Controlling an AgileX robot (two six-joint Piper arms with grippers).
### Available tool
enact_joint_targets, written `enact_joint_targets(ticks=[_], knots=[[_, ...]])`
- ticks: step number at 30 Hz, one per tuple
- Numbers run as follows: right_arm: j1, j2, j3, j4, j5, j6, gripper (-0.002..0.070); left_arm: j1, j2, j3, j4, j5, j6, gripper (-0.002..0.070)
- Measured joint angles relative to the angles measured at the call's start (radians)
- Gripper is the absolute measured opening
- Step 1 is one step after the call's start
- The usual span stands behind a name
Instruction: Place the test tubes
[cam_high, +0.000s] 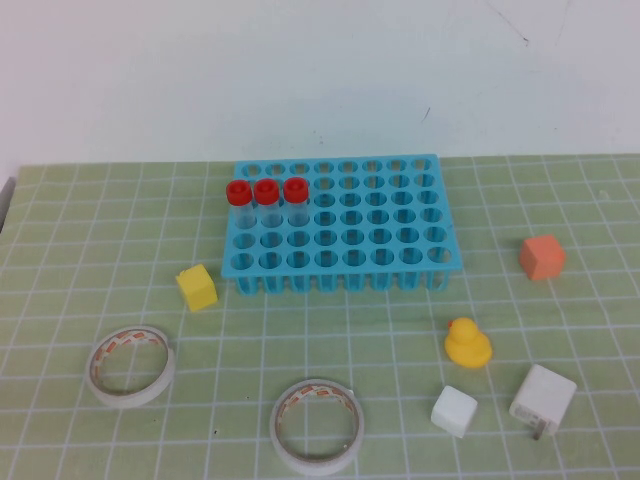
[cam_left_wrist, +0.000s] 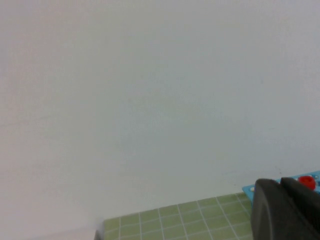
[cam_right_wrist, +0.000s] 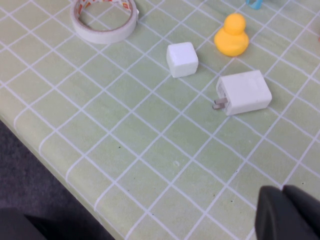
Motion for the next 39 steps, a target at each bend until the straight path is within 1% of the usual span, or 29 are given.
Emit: enact_joint_targets(ticks=[6, 10, 12, 16, 18, 20, 26, 30, 34, 37, 39], knots=[[0.0, 0.0, 0.0, 0.0, 0.0, 0.0, -0.0001, 0.118, 0.0, 0.0, -0.002, -0.104, -0.002, -0.0001], [0.0, 0.0, 0.0, 0.0, 0.0, 0.0, -0.0001, 0.167, 0.0, 0.0, -0.032, -0.151, -0.002, -0.0001], [0.0, 0.0, 0.0, 0.0, 0.0, 0.0, -0.0001, 0.175, 0.0, 0.0, -0.055, -0.14, -0.002, -0.0001], [0.0, 0.0, 0.0, 0.0, 0.0, 0.0, -0.0001, 0.179, 0.0, 0.016, -0.117, -0.036, -0.002, -0.0001], [0.0, 0.0, 0.0, 0.0, 0.0, 0.0, -0.0001, 0.179, 0.0, 0.046, -0.152, -0.014, -0.002, -0.0001], [0.0, 0.0, 0.0, 0.0, 0.0, 0.0, -0.0001, 0.179, 0.0, 0.094, -0.172, -0.029, -0.002, -0.0001], [0.0, 0.0, 0.0, 0.0, 0.0, 0.0, -0.0001, 0.188, 0.0, 0.312, -0.197, -0.155, -0.002, -0.0001], [0.0, 0.0, 0.0, 0.0, 0.001, 0.0, -0.0001, 0.205, 0.0, 0.44, -0.213, -0.173, -0.002, -0.0001], [0.0, 0.0, 0.0, 0.0, 0.001, 0.0, -0.0001, 0.209, 0.0, 0.47, -0.228, -0.152, -0.002, -0.0001], [0.0, 0.0, 0.0, 0.0, 0.002, 0.0, -0.0001, 0.209, 0.0, 0.47, -0.243, -0.098, -0.002, -0.0001], [0.0, 0.0, 0.0, 0.0, 0.002, 0.0, -0.0001, 0.209, 0.0, 0.468, -0.244, -0.086, 0.024, -0.0001]])
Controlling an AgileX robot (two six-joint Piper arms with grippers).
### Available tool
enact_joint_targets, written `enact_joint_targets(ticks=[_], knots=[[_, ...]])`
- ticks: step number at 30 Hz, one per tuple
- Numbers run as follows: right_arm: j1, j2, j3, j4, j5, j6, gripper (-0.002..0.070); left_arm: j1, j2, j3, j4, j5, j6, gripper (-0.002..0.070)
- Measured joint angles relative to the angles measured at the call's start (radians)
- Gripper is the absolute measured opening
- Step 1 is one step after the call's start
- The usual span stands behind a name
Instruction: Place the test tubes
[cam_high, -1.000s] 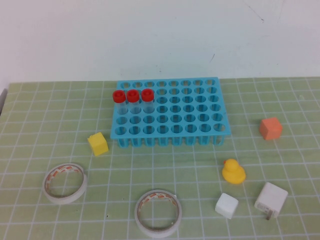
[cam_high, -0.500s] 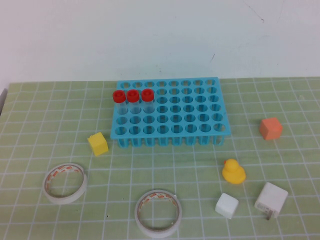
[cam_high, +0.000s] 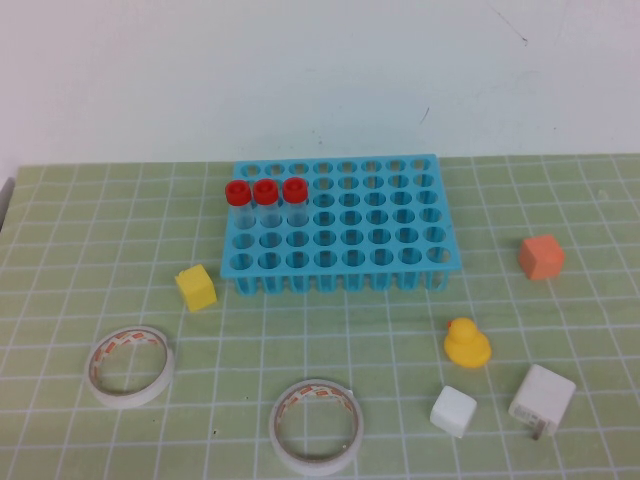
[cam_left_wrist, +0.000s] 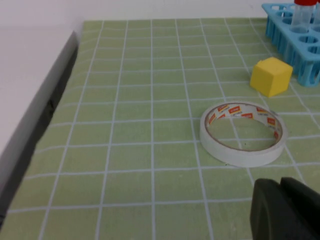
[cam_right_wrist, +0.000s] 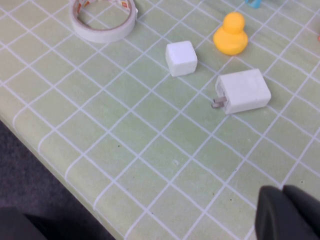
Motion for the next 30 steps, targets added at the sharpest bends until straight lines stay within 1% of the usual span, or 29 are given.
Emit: enact_joint_targets(ticks=[4, 8, 13, 17, 30], knots=[[0.0, 0.0, 0.0, 0.0, 0.0, 0.0, -0.0001, 0.0, 0.0, 0.0, -0.005, 0.0, 0.085, -0.0001], [0.0, 0.0, 0.0, 0.0, 0.0, 0.0, -0.0001, 0.0, 0.0, 0.0, -0.017, 0.001, 0.12, -0.0001], [0.0, 0.0, 0.0, 0.0, 0.0, 0.0, -0.0001, 0.0, 0.0, 0.0, -0.071, 0.004, 0.147, -0.0001], [0.0, 0.0, 0.0, 0.0, 0.0, 0.0, -0.0001, 0.0, 0.0, 0.0, -0.133, 0.004, 0.206, -0.0001], [0.0, 0.0, 0.0, 0.0, 0.0, 0.0, -0.0001, 0.0, 0.0, 0.0, -0.15, 0.004, 0.227, -0.0001]])
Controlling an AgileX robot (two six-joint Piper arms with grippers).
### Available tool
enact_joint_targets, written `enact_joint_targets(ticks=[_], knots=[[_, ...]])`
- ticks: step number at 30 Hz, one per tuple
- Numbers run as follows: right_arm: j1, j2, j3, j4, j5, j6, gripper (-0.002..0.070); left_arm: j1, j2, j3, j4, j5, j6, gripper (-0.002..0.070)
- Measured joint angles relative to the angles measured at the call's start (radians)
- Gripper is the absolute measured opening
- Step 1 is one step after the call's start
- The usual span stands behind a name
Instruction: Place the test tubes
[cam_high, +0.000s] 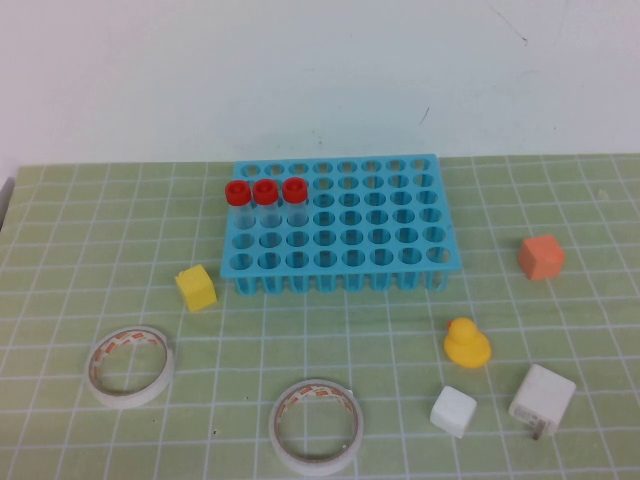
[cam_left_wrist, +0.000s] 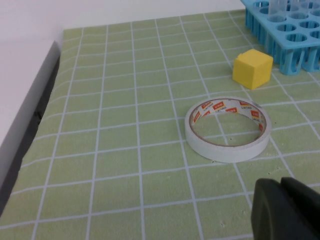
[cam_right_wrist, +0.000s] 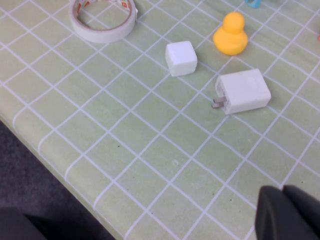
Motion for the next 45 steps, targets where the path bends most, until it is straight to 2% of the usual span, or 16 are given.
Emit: enact_joint_targets(ticks=[38, 45], knots=[[0.0, -0.05, 0.001, 0.0, 0.002, 0.0, -0.0001, 0.0, 0.0, 0.0, -0.001, 0.0, -0.018, -0.0001], [-0.004, -0.073, 0.072, -0.009, 0.001, 0.0, -0.0001, 0.0, 0.0, 0.0, -0.002, 0.0, -0.024, -0.0001]])
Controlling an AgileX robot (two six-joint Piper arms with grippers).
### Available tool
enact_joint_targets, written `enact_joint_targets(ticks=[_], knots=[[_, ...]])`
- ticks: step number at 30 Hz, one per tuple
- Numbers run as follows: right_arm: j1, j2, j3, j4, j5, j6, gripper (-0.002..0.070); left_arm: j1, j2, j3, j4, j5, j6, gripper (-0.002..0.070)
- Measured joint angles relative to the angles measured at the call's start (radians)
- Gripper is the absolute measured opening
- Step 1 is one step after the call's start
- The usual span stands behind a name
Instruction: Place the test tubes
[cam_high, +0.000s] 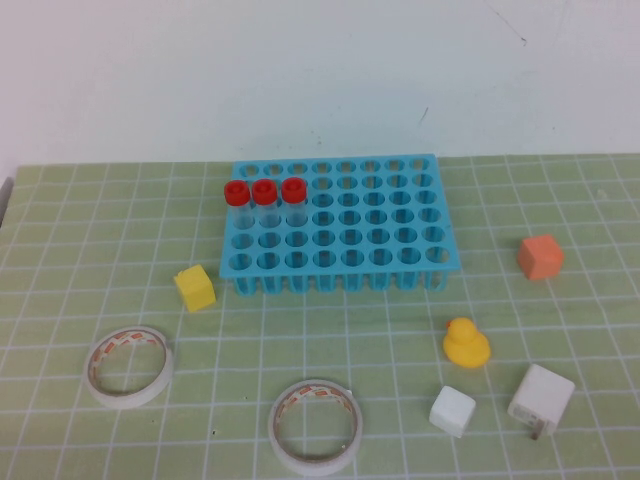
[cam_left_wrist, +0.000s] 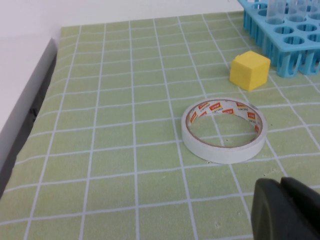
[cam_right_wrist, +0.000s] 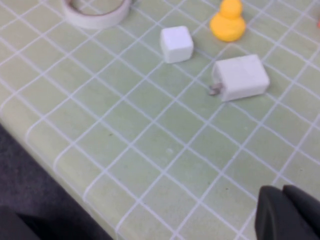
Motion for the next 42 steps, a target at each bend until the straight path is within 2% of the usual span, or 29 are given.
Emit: enact_joint_targets(ticks=[5, 10, 13, 20, 25, 28, 35, 37, 40, 42], knots=[[-0.092, 0.012, 0.004, -0.001, -0.015, 0.0, -0.0001, 0.0, 0.0, 0.0, 0.0, 0.005, 0.0, -0.0001], [-0.298, 0.014, 0.008, -0.007, -0.032, 0.005, -0.0001, 0.0, 0.0, 0.0, 0.0, 0.005, 0.0, -0.0001], [-0.464, 0.014, 0.008, 0.017, -0.088, 0.02, -0.0001, 0.0, 0.0, 0.0, 0.0, 0.005, 0.0, -0.0001], [-0.833, 0.014, 0.034, 0.031, -0.408, 0.006, -0.0001, 0.0, 0.0, 0.0, 0.0, 0.005, -0.001, -0.0001], [-1.014, 0.014, 0.101, 0.018, -0.692, -0.034, -0.0001, 0.0, 0.0, 0.0, 0.0, 0.005, -0.001, -0.0001], [-1.067, 0.02, 0.129, 0.018, -0.779, -0.039, -0.0001, 0.0, 0.0, 0.0, 0.0, 0.005, -0.001, -0.0001], [-1.078, 0.028, 0.153, -0.048, -0.818, -0.062, -0.0001, 0.0, 0.0, 0.0, 0.0, 0.005, -0.001, -0.0001], [-1.078, 0.026, 0.18, -0.009, -0.818, -0.155, -0.0001, 0.0, 0.0, 0.0, 0.0, 0.005, -0.001, -0.0001], [-1.081, -0.009, 0.228, 0.139, -0.814, -0.43, -0.0001, 0.0, 0.0, 0.0, 0.0, 0.005, -0.001, -0.0001], [-1.092, -0.052, 0.265, 0.205, -0.81, -0.536, -0.0001, 0.0, 0.0, 0.0, 0.0, 0.005, -0.001, -0.0001]])
